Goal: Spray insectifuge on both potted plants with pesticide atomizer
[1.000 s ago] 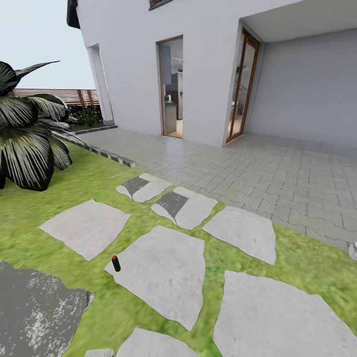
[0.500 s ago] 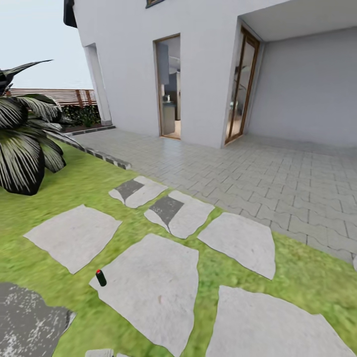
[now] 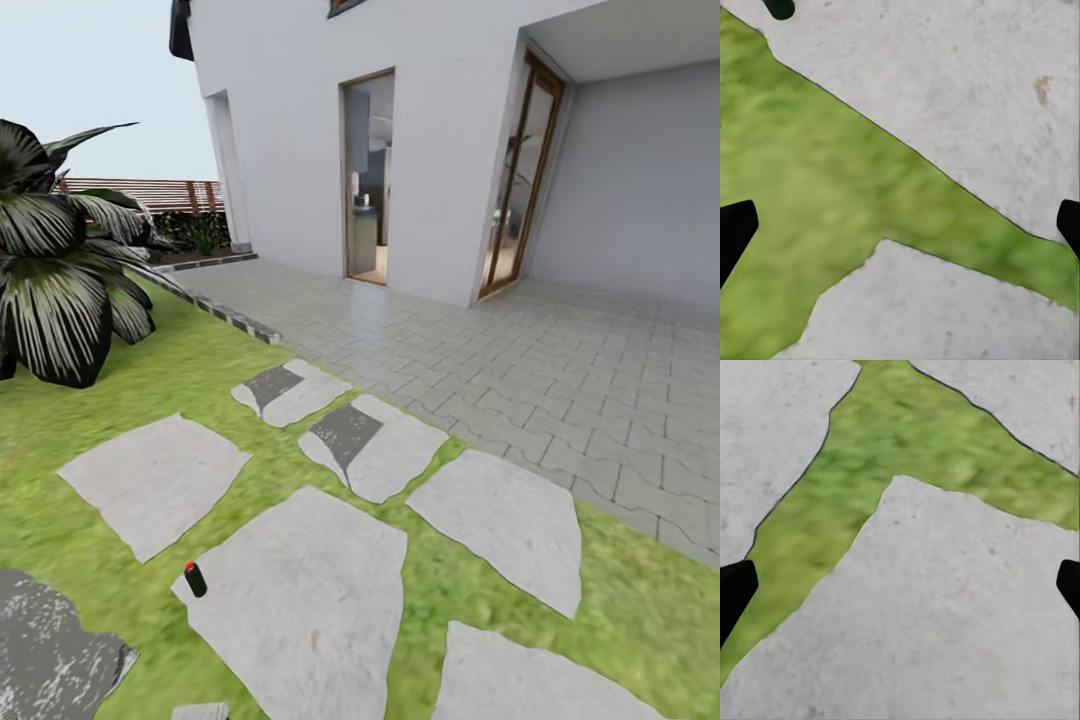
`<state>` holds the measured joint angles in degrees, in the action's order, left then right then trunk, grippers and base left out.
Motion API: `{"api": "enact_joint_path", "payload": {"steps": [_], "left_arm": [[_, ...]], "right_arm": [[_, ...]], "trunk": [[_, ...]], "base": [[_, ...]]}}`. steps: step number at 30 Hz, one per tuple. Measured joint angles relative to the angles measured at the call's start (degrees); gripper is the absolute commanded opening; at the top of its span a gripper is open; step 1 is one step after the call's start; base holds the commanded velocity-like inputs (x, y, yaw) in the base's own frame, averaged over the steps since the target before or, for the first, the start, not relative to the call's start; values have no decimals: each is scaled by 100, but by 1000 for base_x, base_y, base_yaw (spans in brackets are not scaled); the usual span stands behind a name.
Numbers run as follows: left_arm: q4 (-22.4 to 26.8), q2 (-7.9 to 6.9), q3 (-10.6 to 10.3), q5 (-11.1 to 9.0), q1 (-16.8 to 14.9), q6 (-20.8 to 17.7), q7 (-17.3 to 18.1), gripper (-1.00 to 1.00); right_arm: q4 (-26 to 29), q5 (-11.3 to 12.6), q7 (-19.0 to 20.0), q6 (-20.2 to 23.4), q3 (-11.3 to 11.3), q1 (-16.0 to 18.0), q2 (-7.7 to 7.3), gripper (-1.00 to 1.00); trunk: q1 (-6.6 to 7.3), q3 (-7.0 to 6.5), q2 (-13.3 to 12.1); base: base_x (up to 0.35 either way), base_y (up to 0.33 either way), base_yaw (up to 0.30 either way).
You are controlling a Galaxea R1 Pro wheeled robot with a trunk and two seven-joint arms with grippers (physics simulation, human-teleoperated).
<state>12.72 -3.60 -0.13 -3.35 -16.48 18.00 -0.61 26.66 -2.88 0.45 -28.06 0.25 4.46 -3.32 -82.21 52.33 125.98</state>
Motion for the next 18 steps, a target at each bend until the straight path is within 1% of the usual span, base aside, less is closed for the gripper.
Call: {"api": "enact_joint_path", "payload": {"steps": [18], "left_arm": [[0,-1,0,0,0,0,0,100]], "right_arm": [[0,0,0,0,0,0,0,100]], "trunk": [[0,0,0]], "base": [[278,-185,277]]}}
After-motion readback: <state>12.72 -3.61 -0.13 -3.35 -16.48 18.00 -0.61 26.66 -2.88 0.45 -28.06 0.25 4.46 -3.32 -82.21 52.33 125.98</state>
